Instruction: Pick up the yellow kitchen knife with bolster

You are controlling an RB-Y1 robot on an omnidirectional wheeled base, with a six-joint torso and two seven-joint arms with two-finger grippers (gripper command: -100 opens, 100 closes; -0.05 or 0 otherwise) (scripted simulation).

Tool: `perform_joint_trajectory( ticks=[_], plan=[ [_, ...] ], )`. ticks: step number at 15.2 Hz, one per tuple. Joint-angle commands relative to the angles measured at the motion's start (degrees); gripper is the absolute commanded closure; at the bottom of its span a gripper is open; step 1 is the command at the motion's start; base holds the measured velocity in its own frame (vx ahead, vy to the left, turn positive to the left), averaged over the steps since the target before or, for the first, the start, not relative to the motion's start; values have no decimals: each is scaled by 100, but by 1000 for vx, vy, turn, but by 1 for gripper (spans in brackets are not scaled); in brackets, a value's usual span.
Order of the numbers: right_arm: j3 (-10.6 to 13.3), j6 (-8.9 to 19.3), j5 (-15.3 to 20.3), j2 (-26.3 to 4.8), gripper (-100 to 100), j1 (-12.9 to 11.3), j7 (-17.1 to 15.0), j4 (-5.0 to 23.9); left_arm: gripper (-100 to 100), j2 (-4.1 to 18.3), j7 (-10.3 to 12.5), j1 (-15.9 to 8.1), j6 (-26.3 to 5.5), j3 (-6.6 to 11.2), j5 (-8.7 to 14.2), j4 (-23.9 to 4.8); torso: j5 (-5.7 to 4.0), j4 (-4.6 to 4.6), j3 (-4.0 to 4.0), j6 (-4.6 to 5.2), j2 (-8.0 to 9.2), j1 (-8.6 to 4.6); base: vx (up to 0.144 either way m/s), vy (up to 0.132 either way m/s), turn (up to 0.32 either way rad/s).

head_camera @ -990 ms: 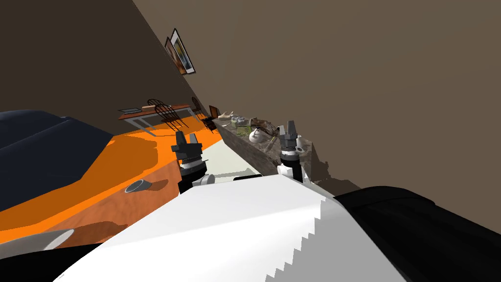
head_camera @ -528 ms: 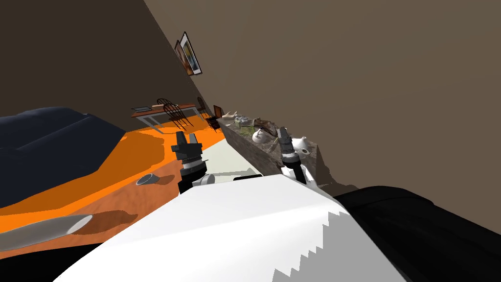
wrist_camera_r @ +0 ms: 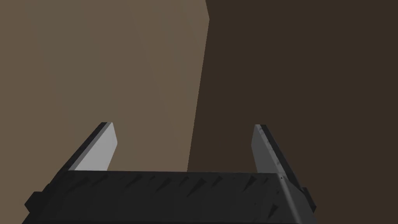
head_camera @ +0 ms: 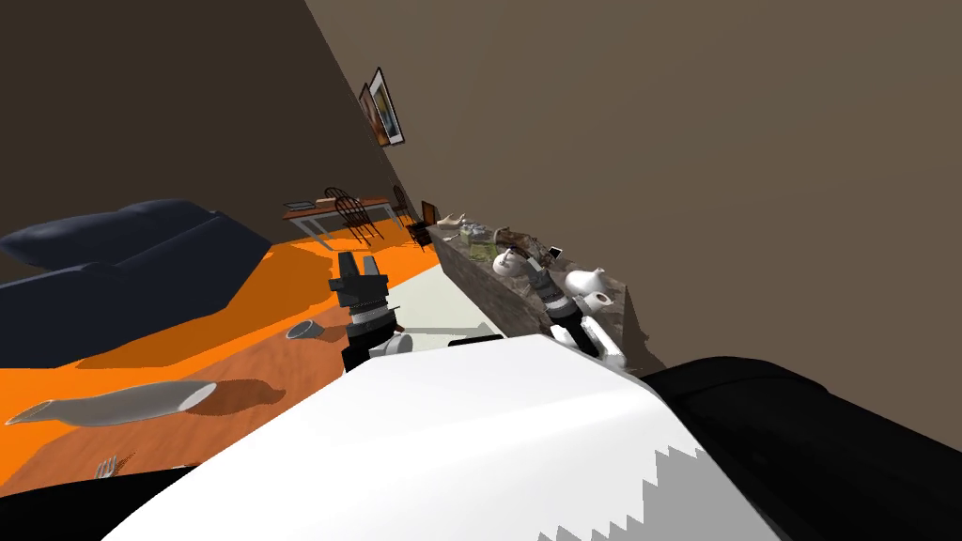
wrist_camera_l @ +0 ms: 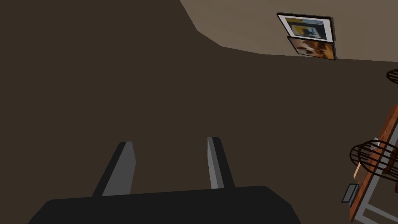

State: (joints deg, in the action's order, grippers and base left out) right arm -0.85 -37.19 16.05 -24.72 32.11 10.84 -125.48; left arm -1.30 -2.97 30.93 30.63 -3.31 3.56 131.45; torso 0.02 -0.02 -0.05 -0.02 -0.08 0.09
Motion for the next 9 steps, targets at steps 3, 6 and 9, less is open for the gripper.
perform_joint_trajectory(
  ticks=[3, 6, 9],
  plan=[
    [-156, -282, 517, -532, -100, 163, 214, 332, 0, 0, 0, 0, 0, 0, 0, 0, 0, -1, -1, 1, -2, -2, 29, 26, 166],
    [-224, -394, 864, -888, -100, 231, 304, 473, 0, 0, 0, 0, 0, 0, 0, 0, 0, -1, -3, 0, -4, -2, 29, 23, 155],
    [-365, -627, 1274, -1272, -100, 373, 492, 768, 0, 0, 0, 0, 0, 0, 0, 0, 0, -1, -2, 1, -3, -4, 30, 19, 164]
  ],
)
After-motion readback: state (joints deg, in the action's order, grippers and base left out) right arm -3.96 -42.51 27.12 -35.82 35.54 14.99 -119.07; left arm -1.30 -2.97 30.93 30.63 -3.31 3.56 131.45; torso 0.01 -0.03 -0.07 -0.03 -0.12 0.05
